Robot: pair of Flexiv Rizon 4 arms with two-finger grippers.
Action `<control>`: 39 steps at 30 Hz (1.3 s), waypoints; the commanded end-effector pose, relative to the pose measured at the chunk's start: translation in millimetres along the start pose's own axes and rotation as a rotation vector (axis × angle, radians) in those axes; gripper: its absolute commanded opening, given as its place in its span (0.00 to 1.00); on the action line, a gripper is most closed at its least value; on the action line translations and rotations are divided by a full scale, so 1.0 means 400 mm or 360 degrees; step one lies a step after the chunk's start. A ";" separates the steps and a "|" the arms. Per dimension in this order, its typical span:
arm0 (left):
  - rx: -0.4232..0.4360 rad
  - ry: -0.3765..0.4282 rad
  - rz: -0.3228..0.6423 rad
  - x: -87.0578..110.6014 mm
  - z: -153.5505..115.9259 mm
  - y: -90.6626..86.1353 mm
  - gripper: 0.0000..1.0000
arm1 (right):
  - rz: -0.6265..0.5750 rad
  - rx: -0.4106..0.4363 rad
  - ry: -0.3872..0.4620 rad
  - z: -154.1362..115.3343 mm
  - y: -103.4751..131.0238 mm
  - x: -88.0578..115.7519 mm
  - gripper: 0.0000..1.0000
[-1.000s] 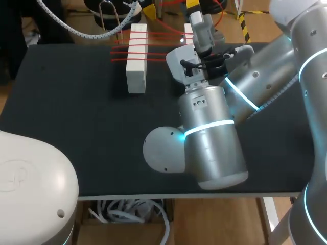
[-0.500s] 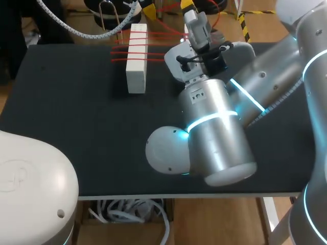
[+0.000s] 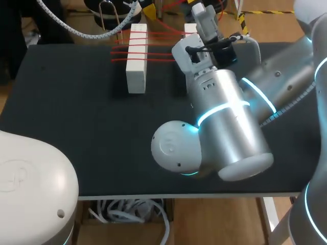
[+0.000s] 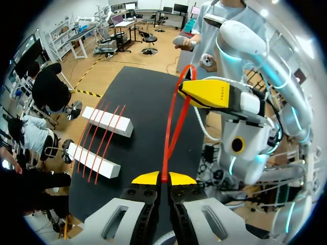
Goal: Grab the tape and strap the tape.
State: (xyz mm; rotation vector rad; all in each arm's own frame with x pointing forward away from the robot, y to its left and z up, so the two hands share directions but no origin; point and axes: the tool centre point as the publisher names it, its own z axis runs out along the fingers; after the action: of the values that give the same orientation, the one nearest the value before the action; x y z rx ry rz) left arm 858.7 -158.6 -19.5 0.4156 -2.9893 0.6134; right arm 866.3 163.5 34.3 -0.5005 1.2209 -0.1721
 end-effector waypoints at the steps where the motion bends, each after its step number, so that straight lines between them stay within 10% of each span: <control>1: -0.0002 0.0000 0.0000 0.000 0.000 0.000 0.00 | -0.0009 -0.0122 0.0049 -0.008 -0.018 -0.024 0.00; 39: -0.0002 0.0000 0.0000 0.000 0.000 0.000 0.00 | -0.0035 -0.0191 0.0198 0.004 0.008 -0.032 0.00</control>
State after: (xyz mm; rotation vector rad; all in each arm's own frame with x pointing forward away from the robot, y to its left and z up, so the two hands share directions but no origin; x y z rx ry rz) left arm 858.7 -158.6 -19.5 0.4156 -2.9893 0.6134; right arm 861.1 173.0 36.9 -0.6062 1.3397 -0.1485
